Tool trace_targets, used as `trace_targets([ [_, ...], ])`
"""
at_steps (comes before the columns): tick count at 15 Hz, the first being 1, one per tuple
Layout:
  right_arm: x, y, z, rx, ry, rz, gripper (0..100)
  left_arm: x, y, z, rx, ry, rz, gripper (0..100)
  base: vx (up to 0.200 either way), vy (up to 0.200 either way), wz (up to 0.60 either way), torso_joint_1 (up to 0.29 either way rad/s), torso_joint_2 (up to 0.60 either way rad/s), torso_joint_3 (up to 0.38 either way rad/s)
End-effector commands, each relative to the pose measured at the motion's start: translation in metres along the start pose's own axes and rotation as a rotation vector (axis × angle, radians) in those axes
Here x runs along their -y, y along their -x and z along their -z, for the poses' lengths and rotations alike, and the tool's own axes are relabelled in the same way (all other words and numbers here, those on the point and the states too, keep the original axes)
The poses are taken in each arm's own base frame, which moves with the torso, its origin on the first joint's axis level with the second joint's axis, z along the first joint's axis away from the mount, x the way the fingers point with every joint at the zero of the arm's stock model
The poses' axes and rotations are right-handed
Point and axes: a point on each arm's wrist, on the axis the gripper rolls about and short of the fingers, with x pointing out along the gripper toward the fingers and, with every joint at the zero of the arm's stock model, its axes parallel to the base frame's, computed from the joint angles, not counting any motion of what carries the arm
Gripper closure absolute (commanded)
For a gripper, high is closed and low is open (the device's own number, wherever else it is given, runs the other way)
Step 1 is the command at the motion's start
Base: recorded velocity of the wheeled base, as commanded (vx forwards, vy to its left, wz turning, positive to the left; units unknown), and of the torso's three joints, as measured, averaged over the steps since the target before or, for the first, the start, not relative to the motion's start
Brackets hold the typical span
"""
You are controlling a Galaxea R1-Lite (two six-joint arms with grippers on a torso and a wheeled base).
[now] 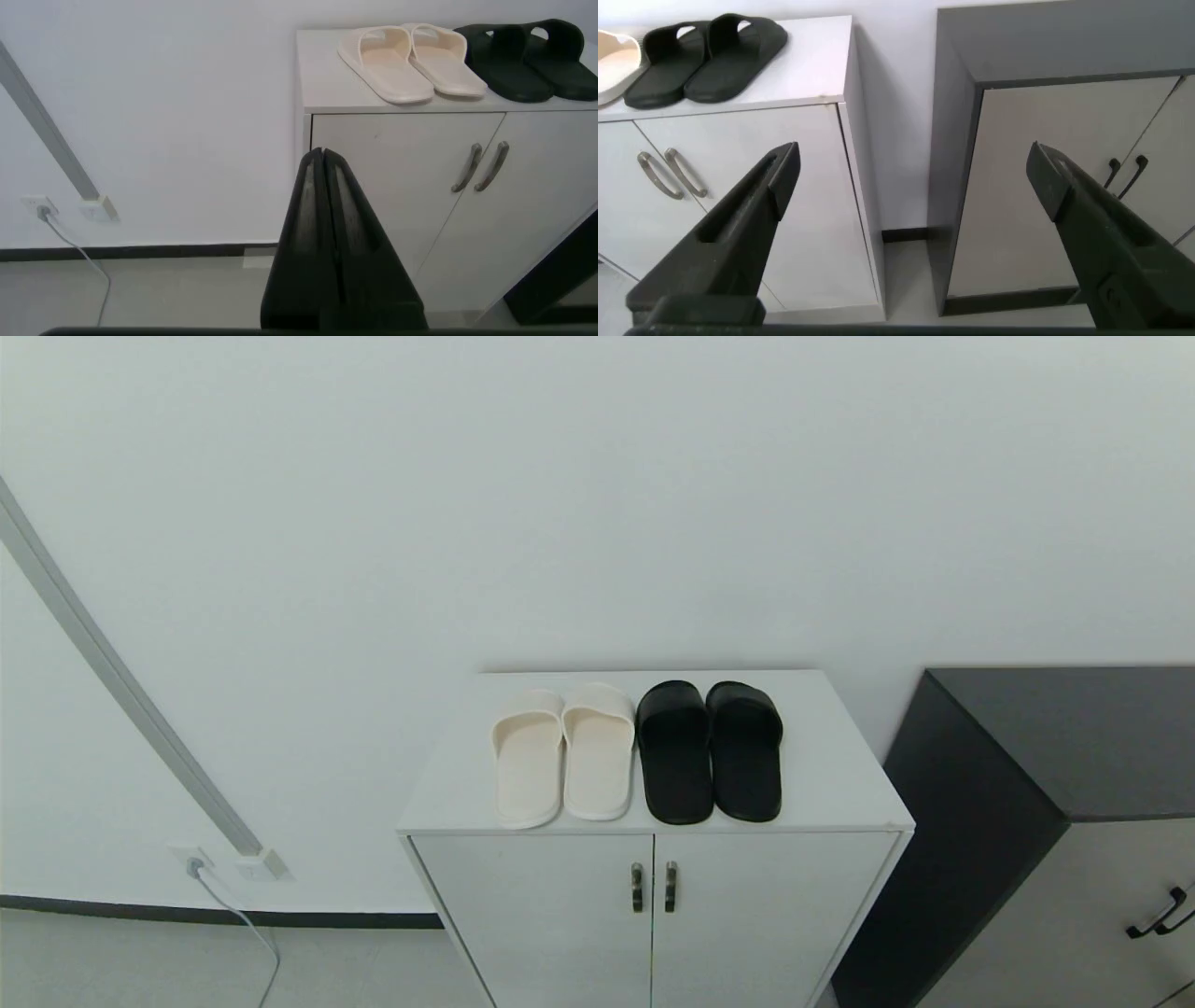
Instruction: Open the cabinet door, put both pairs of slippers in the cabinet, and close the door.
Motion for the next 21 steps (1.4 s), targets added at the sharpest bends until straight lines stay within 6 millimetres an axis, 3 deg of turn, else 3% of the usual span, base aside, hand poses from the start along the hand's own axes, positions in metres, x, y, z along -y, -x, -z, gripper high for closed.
trace_targets([
  [1, 0.000, 0.000, 0.000, -0.003, 0.006, -0.001, 0, 0.000, 0.000, 0.000, -0.001, 0.003, -0.003, 100, 0.000, 0.000, 0.00, 0.000, 0.00, 0.000],
  [7, 0.000, 0.000, 0.000, -0.002, 0.006, -0.020, 0, 0.000, 0.000, 0.000, -0.001, -0.001, -0.001, 100, 0.000, 0.000, 0.00, 0.000, 0.00, 0.000],
  [8, -0.001, 0.004, -0.018, 0.087, -0.014, -0.023, 0, 0.000, 0.000, 0.000, -0.001, -0.001, -0.003, 100, 0.000, 0.000, 0.00, 0.000, 0.00, 0.000],
  [9, 0.000, 0.020, -0.078, 0.235, -0.082, -0.049, 0, 0.000, 0.000, 0.000, -0.001, -0.001, -0.003, 100, 0.000, 0.000, 0.00, 0.000, 0.00, 0.000],
  [10, 0.000, 0.019, -0.094, 0.200, -0.083, -0.054, 0, 0.000, 0.000, 0.000, -0.001, -0.001, -0.003, 100, 0.000, 0.000, 0.00, 0.000, 0.00, 0.000],
  [11, -0.002, 0.006, -0.095, 0.005, -0.014, -0.107, 0, 0.000, 0.000, 0.000, -0.001, 0.000, -0.003, 100, 0.000, 0.000, 0.00, 0.000, 0.00, 0.000],
  [12, -0.005, -0.007, -0.079, -0.134, 0.004, -0.176, 0, 0.000, 0.000, 0.000, -0.001, 0.000, -0.003, 100, 0.000, 0.000, 0.00, 0.000, 0.00, 0.000],
  [14, -0.007, -0.028, -0.058, -0.296, -0.007, -0.234, 0, 0.000, 0.000, 0.000, -0.001, -0.001, -0.003, 100, 0.000, 0.000, 0.00, 0.000, 0.00, 0.000],
  [15, -0.008, -0.039, -0.057, -0.335, -0.014, -0.238, 0, 0.000, 0.000, 0.000, -0.001, -0.001, -0.003, 100, 0.000, 0.000, 0.00, 0.000, 0.00, 0.000],
  [17, -0.010, -0.060, -0.067, -0.366, -0.032, -0.252, 0, 0.000, 0.000, 0.000, -0.001, -0.001, -0.003, 100, 0.000, 0.000, 0.00, 0.000, 0.00, 0.000],
  [20, -0.027, -0.118, -0.090, -0.382, -0.100, -0.349, 0, 0.000, 0.000, 0.000, -0.001, -0.001, -0.003, 100, 0.000, 0.000, 0.00, 0.000, 0.00, 0.000],
  [21, -0.031, -0.128, -0.093, -0.388, -0.098, -0.357, 0, 0.000, 0.000, 0.000, -0.001, -0.001, -0.003, 100, 0.000, 0.000, 0.00, 0.000, 0.00, 0.000],
])
